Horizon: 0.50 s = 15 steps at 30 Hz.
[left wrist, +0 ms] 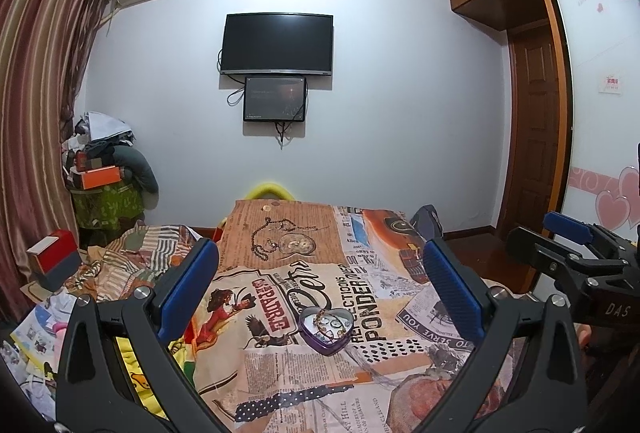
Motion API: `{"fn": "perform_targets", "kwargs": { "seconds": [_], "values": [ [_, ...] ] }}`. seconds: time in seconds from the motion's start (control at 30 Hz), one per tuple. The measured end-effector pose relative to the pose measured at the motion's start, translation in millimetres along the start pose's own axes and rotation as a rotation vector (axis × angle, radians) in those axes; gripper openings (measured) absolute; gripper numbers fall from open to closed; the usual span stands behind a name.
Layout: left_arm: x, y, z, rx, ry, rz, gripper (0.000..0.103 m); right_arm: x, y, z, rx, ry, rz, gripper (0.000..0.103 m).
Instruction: Organize jewelry
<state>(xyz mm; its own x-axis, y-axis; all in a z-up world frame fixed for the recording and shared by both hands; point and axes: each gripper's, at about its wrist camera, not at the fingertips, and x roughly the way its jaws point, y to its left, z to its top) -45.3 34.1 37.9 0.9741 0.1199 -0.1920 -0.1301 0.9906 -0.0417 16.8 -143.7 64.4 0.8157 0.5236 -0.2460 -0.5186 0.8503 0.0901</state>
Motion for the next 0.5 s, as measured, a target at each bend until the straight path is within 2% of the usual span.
{"fn": "perform_targets", "kwargs": {
  "seconds": [0.5],
  "values": [
    [6.2,4.4,-4.2,-0.009,0.017,-0.013,0.103,2.3,-2.6,-2.1,0.002,0.013,-0.006,0.103]
  ]
}}
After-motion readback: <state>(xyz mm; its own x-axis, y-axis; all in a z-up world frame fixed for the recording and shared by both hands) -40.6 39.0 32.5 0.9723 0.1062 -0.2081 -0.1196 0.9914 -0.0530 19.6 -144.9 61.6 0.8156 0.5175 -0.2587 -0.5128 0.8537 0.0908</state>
